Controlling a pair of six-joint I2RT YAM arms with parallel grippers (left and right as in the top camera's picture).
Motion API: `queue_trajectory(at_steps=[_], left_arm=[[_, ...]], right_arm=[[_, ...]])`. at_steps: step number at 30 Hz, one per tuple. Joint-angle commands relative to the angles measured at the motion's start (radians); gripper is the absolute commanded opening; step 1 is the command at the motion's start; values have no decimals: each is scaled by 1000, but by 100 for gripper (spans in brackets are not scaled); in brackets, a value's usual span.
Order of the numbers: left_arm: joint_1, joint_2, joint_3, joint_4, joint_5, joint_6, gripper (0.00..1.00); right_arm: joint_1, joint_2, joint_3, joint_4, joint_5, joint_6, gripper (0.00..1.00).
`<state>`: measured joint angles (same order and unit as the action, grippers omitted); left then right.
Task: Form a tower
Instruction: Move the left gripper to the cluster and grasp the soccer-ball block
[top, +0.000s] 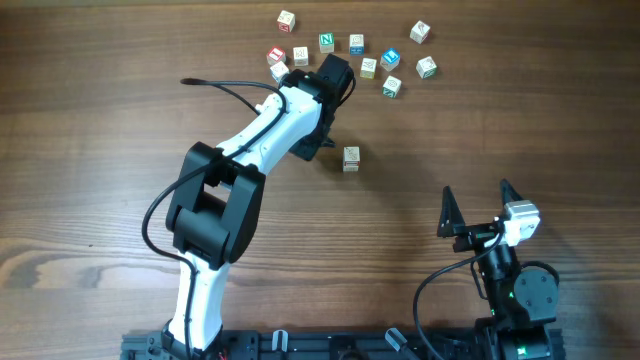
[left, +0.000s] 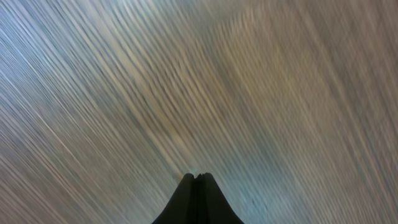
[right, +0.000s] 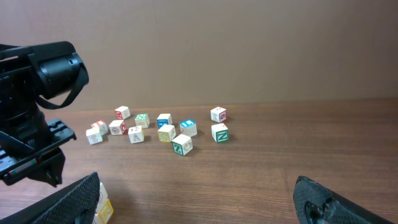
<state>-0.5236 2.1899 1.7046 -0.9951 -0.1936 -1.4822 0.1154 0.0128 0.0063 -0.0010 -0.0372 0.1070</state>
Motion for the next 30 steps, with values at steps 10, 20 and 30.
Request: queue_trajectory(at_steps=[10,20,30], left_arm=[[77,8,142,337,70,691,75],[67,110,142,561,55,938,72],[63,162,142,618,2,963,73]], right_arm=[[4,-5,-1,2,-13,-2,100],[4,-5,-1,2,-13,-2,100],[4,-5,-1,2,-13,-2,100]])
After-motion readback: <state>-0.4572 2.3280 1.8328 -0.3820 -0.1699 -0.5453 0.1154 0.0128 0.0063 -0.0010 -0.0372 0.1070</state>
